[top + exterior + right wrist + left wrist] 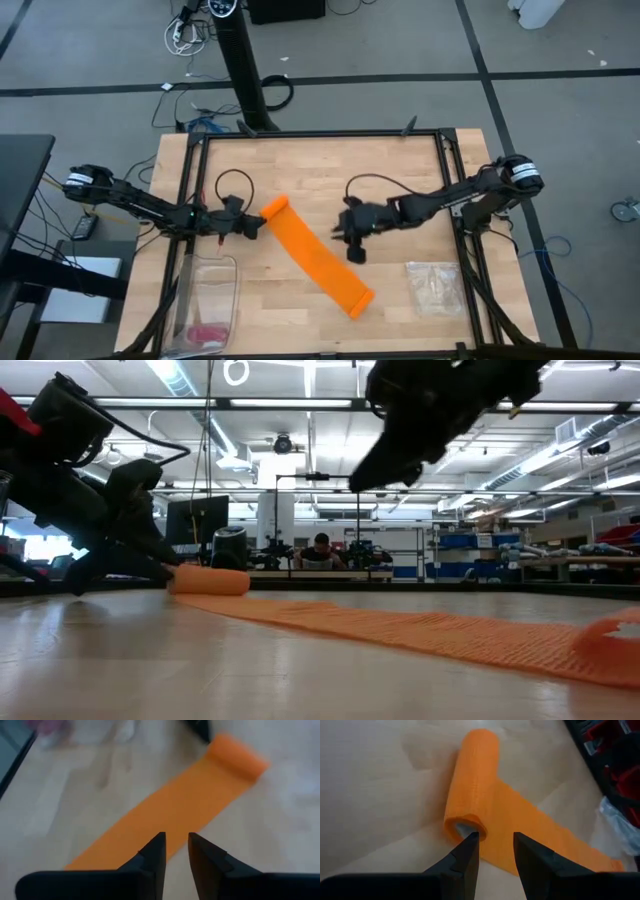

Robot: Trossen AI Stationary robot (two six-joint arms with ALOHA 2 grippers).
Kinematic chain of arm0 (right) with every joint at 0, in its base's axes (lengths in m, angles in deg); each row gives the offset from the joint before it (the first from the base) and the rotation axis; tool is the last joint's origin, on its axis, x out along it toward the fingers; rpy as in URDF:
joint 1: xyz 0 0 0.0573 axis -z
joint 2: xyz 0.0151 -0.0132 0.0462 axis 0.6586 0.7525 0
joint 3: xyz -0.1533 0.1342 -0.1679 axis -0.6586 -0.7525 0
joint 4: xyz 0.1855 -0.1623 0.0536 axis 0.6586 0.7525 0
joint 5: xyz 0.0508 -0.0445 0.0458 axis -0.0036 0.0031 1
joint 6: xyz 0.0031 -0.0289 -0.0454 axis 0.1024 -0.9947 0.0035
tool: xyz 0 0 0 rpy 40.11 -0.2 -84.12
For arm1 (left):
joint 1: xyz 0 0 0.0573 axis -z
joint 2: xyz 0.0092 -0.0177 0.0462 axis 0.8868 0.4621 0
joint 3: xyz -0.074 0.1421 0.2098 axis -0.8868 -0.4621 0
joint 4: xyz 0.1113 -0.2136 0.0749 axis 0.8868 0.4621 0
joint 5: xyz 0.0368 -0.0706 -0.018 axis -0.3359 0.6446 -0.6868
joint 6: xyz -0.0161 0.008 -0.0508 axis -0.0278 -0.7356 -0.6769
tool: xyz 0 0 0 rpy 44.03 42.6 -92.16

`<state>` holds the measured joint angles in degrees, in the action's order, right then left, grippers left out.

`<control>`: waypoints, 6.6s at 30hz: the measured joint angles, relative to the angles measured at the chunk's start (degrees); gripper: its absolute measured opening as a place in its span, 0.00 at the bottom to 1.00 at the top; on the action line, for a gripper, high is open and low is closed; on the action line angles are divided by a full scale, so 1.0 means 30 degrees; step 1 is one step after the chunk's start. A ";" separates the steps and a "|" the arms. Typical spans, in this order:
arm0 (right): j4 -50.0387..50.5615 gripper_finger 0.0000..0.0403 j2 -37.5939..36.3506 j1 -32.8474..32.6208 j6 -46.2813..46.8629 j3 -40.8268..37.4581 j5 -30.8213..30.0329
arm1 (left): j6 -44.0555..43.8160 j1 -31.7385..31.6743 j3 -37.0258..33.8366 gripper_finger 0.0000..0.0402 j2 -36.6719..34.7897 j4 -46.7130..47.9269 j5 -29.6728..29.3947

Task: Roll bandage
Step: Roll the orange bandage

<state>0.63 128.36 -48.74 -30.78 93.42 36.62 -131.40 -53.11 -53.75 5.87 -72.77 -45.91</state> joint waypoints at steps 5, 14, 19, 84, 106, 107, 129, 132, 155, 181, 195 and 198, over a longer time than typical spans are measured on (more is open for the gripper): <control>-0.1468 0.13 0.0000 0.2049 -0.1015 0.0000 0.0256 | -0.0491 0.0000 0.0000 0.32 0.0007 0.0901 -0.0613; -0.5509 0.12 0.2199 0.3978 -0.0739 0.0015 0.3356 | -0.0629 0.0000 0.0007 0.32 0.0000 0.0588 -0.0782; -1.0315 0.14 0.5825 0.4276 0.1161 0.0305 0.2743 | -0.0972 0.0000 0.0009 0.32 0.0005 0.0499 -0.0599; -1.0162 0.01 1.3151 0.5042 0.2901 0.6710 0.0088 | -0.2555 0.0000 0.0003 0.32 0.0007 0.0667 -0.1424; -1.0233 0.02 1.3151 0.5042 0.2901 0.6710 0.0043 | -0.3048 -0.0007 0.0073 0.32 -0.0022 0.1404 -0.0519; -1.0329 0.02 1.3151 0.5042 0.2903 0.6710 0.0036 | -0.3044 -0.0021 0.0073 0.32 -0.0022 0.1411 -0.0517; -0.9950 0.02 1.3114 0.5049 0.2990 0.6703 0.0051 | 0.3036 -0.5849 -0.0058 0.32 0.0022 0.0168 0.2160; -1.0004 0.02 1.3114 0.5052 0.2938 0.6703 0.0051 | 0.3036 -0.5986 -0.0053 0.32 0.0015 0.0452 0.3094; -1.0220 0.02 1.3129 0.5122 0.1717 0.6644 0.0178 | 0.5528 -0.6062 -0.0058 0.28 0.0025 -0.1222 0.3052; -1.2274 0.03 1.2990 0.4656 0.0616 0.7375 0.2259 | 0.5498 -0.6142 0.0073 0.19 0.0826 -0.2392 0.3533; -0.4332 0.04 0.9831 0.4589 -0.1279 0.7584 0.4885 | 1.2731 -0.6133 0.0022 0.03 0.3009 -0.8039 0.1053; -0.0485 0.05 0.8250 0.4390 -0.2292 0.7555 0.6151 | 1.5633 -0.6127 0.0041 0.03 0.2987 -1.0058 0.0982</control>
<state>-0.82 153.11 -35.57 -37.65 116.08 55.08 -84.50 -71.49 -53.63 14.84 -102.94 -42.96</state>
